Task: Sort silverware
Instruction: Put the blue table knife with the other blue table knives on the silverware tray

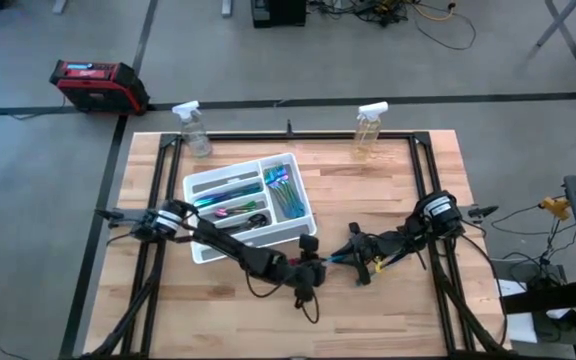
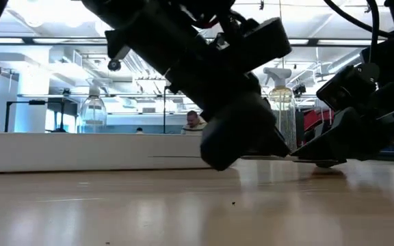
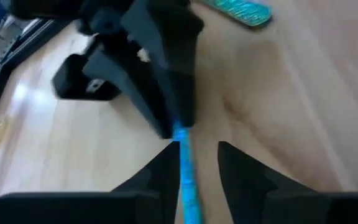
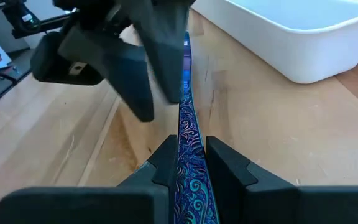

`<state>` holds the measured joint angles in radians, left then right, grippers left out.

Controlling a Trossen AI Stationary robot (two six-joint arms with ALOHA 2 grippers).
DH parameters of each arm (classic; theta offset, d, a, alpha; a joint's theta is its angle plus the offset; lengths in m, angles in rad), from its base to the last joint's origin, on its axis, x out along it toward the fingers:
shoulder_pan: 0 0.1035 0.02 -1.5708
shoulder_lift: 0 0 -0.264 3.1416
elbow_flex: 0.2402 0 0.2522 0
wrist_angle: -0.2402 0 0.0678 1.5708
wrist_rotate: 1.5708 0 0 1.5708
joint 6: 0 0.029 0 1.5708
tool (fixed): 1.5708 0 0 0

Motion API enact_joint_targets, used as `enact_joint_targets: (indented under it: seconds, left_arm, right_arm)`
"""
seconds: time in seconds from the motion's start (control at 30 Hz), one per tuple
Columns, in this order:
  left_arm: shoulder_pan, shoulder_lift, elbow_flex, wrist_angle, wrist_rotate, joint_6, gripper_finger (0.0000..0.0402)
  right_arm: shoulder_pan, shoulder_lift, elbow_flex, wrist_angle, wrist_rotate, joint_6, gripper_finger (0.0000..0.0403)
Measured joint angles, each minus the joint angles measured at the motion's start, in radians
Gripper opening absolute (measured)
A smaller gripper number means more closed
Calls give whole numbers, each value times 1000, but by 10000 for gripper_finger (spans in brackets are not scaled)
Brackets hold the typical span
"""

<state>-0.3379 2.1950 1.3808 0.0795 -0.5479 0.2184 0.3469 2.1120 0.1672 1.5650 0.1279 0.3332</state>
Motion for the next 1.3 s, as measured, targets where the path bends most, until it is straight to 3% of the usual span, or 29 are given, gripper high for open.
enact_joint_targets:
  seconds: [0.17, 0.3, 0.57, 0.77, 1.07, 1.2, 1.3]
  left_arm:
    - [9, 2, 4, -33, -50, -48, 140]
    - [19, 2, 3, -51, 20, -102, 161]
    - [36, 2, -1, -53, 41, -137, 168]
    - [40, 2, -3, -69, 41, -110, 141]
    - [39, 2, -3, -95, 41, -103, 62]
    - [35, 2, 7, -102, 35, -108, 16]
    - [29, 2, 16, -101, 41, -138, 7]
  right_arm:
    - [8, 0, 5, 0, 11, 3, 53]
    - [9, 0, 11, 0, 13, 7, 49]
    - [10, 0, 19, 0, 20, 6, 51]
    - [10, -8, 22, 0, 36, 28, 49]
    - [15, -31, 30, -6, 49, 82, 52]
    - [16, -32, 31, -4, 50, 85, 72]
    - [16, -38, 30, -4, 48, 86, 95]
